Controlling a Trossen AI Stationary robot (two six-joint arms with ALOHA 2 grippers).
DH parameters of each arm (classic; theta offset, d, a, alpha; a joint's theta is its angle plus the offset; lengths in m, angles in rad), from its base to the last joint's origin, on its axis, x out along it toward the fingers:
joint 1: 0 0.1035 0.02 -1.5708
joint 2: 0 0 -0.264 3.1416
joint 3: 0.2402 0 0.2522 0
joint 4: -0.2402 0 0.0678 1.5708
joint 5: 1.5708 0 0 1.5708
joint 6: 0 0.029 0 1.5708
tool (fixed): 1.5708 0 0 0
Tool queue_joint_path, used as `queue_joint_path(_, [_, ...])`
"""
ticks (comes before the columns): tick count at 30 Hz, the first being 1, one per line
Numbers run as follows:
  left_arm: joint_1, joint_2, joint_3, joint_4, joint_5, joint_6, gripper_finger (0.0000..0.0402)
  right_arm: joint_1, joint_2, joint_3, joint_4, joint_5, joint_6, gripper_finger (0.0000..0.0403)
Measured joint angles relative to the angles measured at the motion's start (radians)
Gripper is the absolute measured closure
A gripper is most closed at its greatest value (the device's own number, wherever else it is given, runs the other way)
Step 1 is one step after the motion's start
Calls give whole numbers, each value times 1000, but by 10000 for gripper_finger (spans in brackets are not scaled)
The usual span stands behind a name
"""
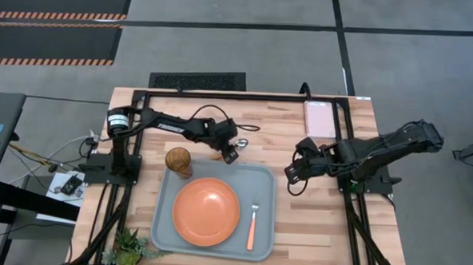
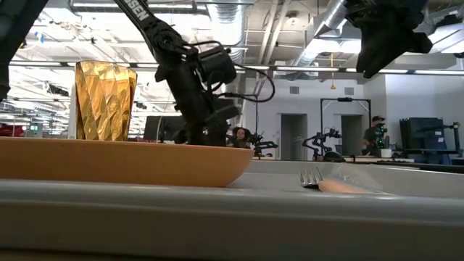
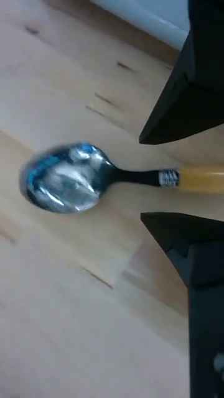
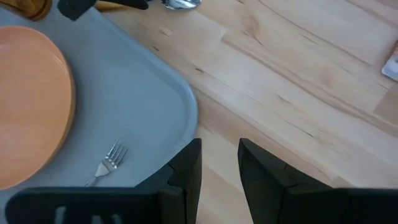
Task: Pick and place plate/cup/fork/spoon on tray
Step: Put the yellow spoon on the gray serving tray to the right of the light orange fork
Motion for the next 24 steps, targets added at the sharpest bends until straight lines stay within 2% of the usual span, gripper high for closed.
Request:
queue_joint_path(3, [-9, 0, 0, -15, -48, 21, 227, 0, 0, 0, 3, 0, 0, 274])
queue_joint_path(8, [-8, 45, 7, 9, -19, 34, 239, 0, 0, 0, 4, -2, 0, 274])
queue_joint_path(11, [-7, 73, 40, -39, -32, 25, 256, 0, 0, 0, 7, -3, 1, 274])
queue_joint_path(14, [-3, 89, 92, -110, -55, 26, 289, 0, 0, 0, 8, -4, 2, 274])
queue_joint_path(19, [14, 93, 132, -161, -79, 38, 383, 0, 0, 0, 8, -3, 2, 274])
queue_joint_path(24, [48, 94, 142, -163, -4, -4, 386, 0, 0, 1, 8, 7, 0, 274])
